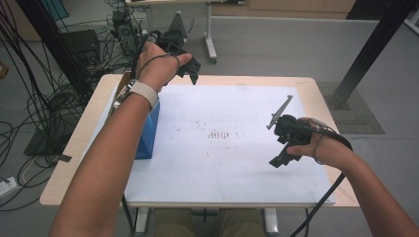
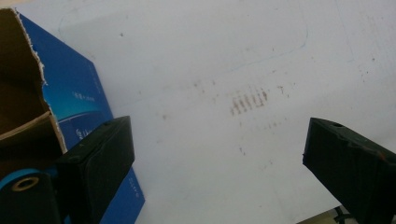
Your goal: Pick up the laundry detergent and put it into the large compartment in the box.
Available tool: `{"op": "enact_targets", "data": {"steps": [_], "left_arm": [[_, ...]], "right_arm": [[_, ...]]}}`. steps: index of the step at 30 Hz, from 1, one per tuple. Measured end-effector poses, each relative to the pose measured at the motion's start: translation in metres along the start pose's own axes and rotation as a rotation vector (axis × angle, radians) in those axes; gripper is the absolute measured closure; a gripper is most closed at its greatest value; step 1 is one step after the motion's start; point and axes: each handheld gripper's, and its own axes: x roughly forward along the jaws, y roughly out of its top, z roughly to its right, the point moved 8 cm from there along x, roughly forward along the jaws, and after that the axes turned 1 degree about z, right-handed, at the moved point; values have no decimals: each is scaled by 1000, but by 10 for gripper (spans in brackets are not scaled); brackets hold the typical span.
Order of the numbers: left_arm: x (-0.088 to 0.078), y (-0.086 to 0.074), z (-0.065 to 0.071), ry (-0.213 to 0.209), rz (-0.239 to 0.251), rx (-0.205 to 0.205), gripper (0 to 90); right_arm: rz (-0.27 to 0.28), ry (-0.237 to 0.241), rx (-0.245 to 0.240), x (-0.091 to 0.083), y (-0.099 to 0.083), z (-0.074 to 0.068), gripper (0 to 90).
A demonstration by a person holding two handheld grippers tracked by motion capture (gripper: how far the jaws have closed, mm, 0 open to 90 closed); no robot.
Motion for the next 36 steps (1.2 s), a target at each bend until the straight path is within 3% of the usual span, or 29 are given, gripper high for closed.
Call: {"op": "enact_targets", "data": {"steps": [9, 19, 25, 36], "left_arm": [[9, 2, 10, 6, -19, -10, 92], [16, 4, 16, 24, 3, -27, 92], [24, 4, 19, 6, 16, -49, 91], [34, 4, 27, 23, 36, -43, 91]], "right_arm": [[5, -2, 10, -1, -4, 2, 106], [8, -3, 9, -1, -5, 0, 106], [10, 0, 16, 0, -6, 1, 105], [21, -6, 17, -2, -7, 2, 105]]}}
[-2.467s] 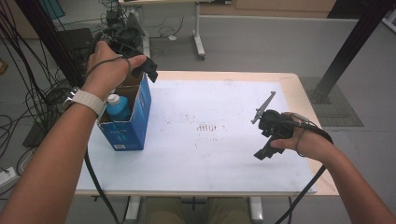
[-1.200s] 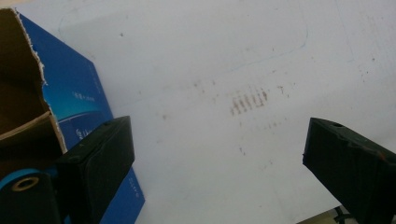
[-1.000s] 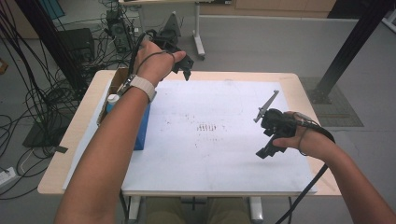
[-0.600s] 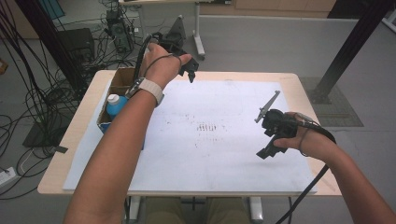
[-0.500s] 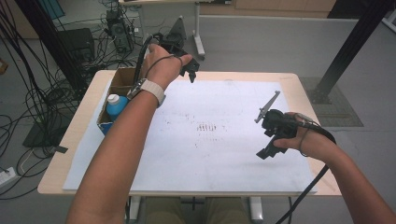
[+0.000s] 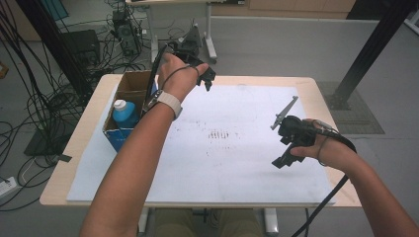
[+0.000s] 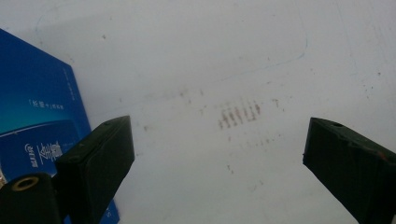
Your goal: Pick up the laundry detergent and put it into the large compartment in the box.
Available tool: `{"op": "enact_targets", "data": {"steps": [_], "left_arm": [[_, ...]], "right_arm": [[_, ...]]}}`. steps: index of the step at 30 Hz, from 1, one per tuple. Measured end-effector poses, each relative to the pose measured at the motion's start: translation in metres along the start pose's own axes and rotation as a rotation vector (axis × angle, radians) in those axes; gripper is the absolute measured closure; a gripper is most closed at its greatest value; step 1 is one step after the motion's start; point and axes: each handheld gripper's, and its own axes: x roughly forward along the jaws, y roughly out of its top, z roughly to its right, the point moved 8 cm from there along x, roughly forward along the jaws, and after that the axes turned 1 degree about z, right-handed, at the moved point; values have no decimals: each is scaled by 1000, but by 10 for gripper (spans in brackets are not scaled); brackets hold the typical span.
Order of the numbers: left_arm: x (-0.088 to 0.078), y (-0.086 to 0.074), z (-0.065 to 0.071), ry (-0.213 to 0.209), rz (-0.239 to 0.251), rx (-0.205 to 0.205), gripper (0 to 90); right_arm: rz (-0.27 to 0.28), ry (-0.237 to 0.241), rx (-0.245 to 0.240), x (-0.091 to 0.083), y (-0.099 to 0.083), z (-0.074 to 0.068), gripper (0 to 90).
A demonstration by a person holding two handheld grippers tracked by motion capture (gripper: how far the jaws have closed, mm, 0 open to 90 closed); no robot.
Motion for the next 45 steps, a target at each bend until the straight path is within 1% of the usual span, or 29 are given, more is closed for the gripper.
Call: {"op": "enact_targets", "data": {"steps": [6, 7, 9, 11, 13, 14, 15, 16, 20, 24, 28, 35, 41, 45], "left_arm": [[1, -1, 1, 3, 1, -8, 96], [1, -1, 1, 6, 10, -14, 97], [1, -1, 1, -5, 10, -18, 104], [1, -1, 1, -4, 18, -21, 106], [3, -2, 1, -10, 17, -22, 107], [4, -3, 1, -20, 19, -30, 107], [6, -4, 2, -40, 13, -40, 107], [10, -6, 1, -43, 9, -41, 107], [17, -9, -3, -29, 6, -40, 108], [15, -7, -3, -27, 16, -40, 108], [15, -7, -3, -31, 14, -42, 108], [17, -8, 0, -33, 11, -29, 108], [16, -8, 0, -35, 9, -29, 108], [15, -8, -2, -34, 16, -36, 108]], "right_arm": [[1, -2, 6, 0, -2, 0, 105], [1, -2, 6, 0, -2, 0, 105], [1, -1, 3, 1, -1, 0, 105], [1, 1, 5, 1, 0, -1, 105], [2, 1, 1, 1, 0, 0, 105], [3, 0, 2, 1, 0, 0, 105], [3, 1, 2, 2, 1, 0, 105], [4, 2, -1, 2, 1, 0, 104], [0, 9, 3, 4, 0, -1, 104], [-1, 8, 5, 5, -3, 0, 104], [4, 9, 7, 5, -3, 0, 104], [2, 7, 8, 3, -4, -1, 104], [3, 7, 6, 3, -4, -1, 104], [6, 6, 7, 3, -4, -1, 105]]}}
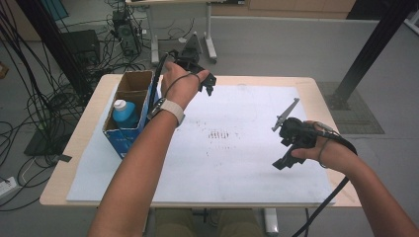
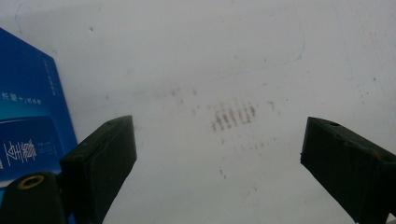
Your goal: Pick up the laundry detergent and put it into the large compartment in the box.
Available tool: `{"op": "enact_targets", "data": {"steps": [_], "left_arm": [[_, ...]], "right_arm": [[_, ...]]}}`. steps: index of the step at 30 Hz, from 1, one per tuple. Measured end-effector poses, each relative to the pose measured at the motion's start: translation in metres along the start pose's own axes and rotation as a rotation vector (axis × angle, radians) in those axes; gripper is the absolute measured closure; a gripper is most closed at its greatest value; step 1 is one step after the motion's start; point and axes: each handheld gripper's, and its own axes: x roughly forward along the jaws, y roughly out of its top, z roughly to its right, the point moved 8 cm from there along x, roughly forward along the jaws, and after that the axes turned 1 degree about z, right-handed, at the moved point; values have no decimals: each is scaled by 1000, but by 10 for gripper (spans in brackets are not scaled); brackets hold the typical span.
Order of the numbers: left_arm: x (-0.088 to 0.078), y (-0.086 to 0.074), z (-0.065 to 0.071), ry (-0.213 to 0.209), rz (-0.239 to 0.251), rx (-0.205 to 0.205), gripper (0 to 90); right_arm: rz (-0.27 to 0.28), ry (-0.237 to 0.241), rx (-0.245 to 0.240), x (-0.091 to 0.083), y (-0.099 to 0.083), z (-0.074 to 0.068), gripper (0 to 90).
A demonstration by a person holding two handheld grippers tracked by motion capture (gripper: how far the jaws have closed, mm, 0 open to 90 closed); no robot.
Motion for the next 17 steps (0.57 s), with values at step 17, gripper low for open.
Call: {"op": "enact_targets", "data": {"steps": [17], "left_arm": [[-2, 0, -2, -7, 2, -4, 107]], "right_arm": [[0, -2, 3, -1, 1, 0, 104]]}}
